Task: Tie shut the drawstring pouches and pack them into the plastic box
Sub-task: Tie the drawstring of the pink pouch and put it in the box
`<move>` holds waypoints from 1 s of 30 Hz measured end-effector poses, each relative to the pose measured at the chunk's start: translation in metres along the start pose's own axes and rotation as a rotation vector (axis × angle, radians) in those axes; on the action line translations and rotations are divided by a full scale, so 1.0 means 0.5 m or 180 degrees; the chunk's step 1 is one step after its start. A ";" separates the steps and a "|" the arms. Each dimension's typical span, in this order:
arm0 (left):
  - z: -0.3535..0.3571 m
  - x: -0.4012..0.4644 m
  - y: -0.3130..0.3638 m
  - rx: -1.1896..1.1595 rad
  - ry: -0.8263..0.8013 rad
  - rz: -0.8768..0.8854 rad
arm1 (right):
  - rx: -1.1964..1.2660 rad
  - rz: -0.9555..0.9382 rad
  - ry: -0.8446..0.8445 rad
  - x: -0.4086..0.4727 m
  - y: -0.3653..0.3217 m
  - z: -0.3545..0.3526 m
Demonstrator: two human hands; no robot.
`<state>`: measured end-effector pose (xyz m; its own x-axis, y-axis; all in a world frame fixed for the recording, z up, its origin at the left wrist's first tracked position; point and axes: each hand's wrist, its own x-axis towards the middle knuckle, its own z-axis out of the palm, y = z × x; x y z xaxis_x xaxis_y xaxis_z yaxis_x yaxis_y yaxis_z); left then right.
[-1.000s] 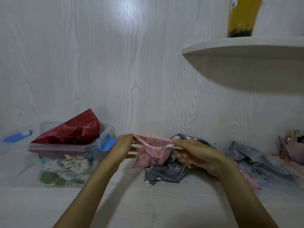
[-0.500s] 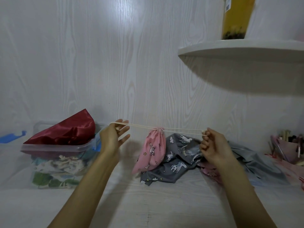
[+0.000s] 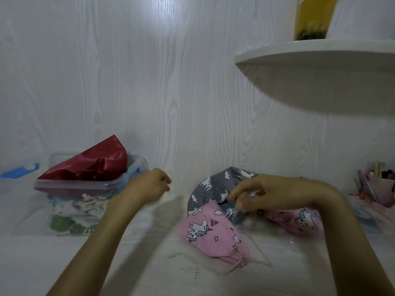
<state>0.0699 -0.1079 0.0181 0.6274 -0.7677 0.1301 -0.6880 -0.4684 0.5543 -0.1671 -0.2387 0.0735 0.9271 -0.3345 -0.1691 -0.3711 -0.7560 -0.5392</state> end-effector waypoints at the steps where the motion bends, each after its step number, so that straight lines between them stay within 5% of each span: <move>1: -0.007 -0.013 0.019 -0.0083 -0.0162 0.0199 | -0.0021 0.0023 -0.0178 0.006 0.004 0.005; 6: 0.065 -0.102 0.134 0.0491 -0.1929 0.0838 | -0.0270 0.0671 -0.0390 0.062 0.052 0.023; 11: 0.224 -0.125 0.121 0.1368 -0.1147 0.1019 | -0.0924 0.1262 -0.1612 0.113 0.071 0.083; 14: 0.213 -0.104 0.087 0.1462 -0.0574 0.1080 | -0.1229 0.1361 -0.1486 0.151 0.097 0.121; 17: 0.185 -0.083 0.039 0.0551 -0.0519 0.0788 | -0.1318 0.0776 -0.0742 0.168 0.115 0.132; 21: 0.135 -0.077 0.006 -0.1614 -0.1447 0.0043 | -0.0563 -0.0090 -0.0123 0.167 0.106 0.126; 25: 0.076 -0.052 -0.001 -0.2492 -0.0881 -0.0636 | 0.0731 -0.0360 0.0193 0.155 0.079 0.104; 30: 0.065 -0.024 0.040 -0.2954 0.0109 -0.0509 | 0.2111 -0.0377 0.0923 0.154 0.043 0.099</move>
<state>0.0369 -0.1220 0.0008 0.7098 -0.7043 0.0118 -0.0367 -0.0202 0.9991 -0.1013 -0.2531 0.0082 0.8737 -0.4767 0.0969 -0.0743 -0.3277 -0.9418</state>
